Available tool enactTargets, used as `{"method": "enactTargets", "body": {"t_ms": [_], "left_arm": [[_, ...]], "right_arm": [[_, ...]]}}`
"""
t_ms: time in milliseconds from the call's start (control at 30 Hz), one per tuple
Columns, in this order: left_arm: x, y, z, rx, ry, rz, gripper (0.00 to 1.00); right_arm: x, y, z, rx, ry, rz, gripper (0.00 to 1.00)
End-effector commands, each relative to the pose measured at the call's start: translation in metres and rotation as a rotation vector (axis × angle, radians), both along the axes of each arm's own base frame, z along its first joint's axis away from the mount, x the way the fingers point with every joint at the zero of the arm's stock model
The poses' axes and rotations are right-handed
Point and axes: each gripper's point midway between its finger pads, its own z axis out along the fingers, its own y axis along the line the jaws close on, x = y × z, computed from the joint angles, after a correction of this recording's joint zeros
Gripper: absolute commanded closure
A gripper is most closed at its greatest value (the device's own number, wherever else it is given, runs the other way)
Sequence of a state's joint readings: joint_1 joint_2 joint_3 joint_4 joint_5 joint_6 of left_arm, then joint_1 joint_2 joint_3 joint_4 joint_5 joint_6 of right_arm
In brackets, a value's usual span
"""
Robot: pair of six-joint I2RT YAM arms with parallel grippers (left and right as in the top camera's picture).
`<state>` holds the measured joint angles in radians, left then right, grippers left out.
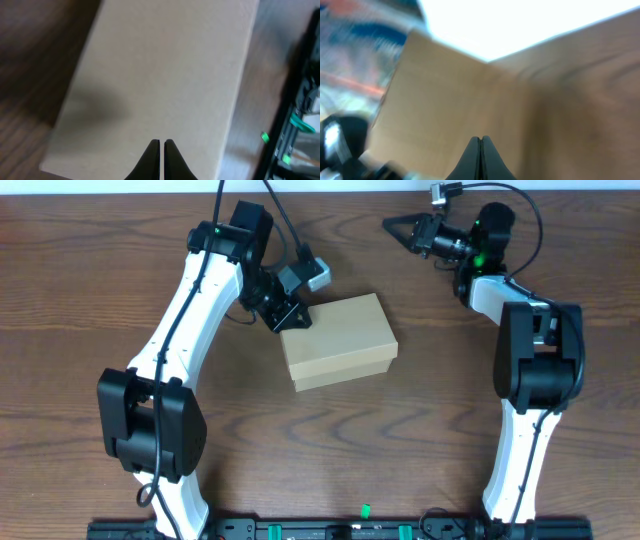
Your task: Pack container
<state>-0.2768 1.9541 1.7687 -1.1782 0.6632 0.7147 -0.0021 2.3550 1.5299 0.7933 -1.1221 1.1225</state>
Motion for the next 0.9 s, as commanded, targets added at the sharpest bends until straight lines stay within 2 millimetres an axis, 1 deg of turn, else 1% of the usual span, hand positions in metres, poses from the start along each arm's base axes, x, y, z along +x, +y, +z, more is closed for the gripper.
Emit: {"method": "enactTargets", "body": {"t_ms": [0,67,133,233,300,367,433,500,600,633,767,867], "left_arm": [[0.010,0.003,0.010,0.018,0.020,0.140,0.94],[0.015,0.006,0.008,0.045,0.035,0.210,0.94],[0.015,0.007,0.007,0.053,0.063,0.252,0.94],[0.007,0.008,0.005,0.071,0.102,0.261,0.94],[-0.003,0.012,0.001,0.115,0.133,0.256,0.94],[-0.014,0.016,-0.004,0.180,0.156,0.247,0.94],[-0.029,0.018,-0.010,0.249,0.188,0.223,0.94],[-0.043,0.015,-0.015,0.271,0.217,0.185,0.94],[-0.058,0.009,-0.027,0.295,0.254,0.148,0.94],[-0.062,0.008,-0.030,0.301,0.261,0.134,0.94],[-0.073,0.008,-0.039,0.320,0.290,0.112,0.94],[-0.074,0.008,-0.041,0.320,0.292,0.113,0.94]], "right_arm": [[0.044,-0.038,0.004,-0.111,-0.141,-0.299,0.99],[0.054,-0.051,0.004,-0.141,-0.154,-0.358,0.98],[0.060,-0.061,0.010,-0.162,-0.167,-0.374,0.98],[0.064,-0.067,0.028,-0.164,-0.200,-0.351,0.98],[0.062,-0.065,0.047,-0.156,-0.251,-0.307,0.99],[0.059,-0.061,0.070,-0.147,-0.308,-0.261,0.98],[0.054,-0.056,0.102,-0.140,-0.379,-0.225,0.99],[0.045,-0.050,0.129,-0.145,-0.450,-0.192,0.99],[0.027,-0.035,0.157,-0.184,-0.517,-0.137,0.99],[0.020,-0.029,0.163,-0.209,-0.533,-0.114,0.98],[-0.007,-0.010,0.163,-0.362,-0.530,-0.058,0.99],[-0.022,-0.012,0.154,-0.563,-0.509,-0.092,0.99]]}}
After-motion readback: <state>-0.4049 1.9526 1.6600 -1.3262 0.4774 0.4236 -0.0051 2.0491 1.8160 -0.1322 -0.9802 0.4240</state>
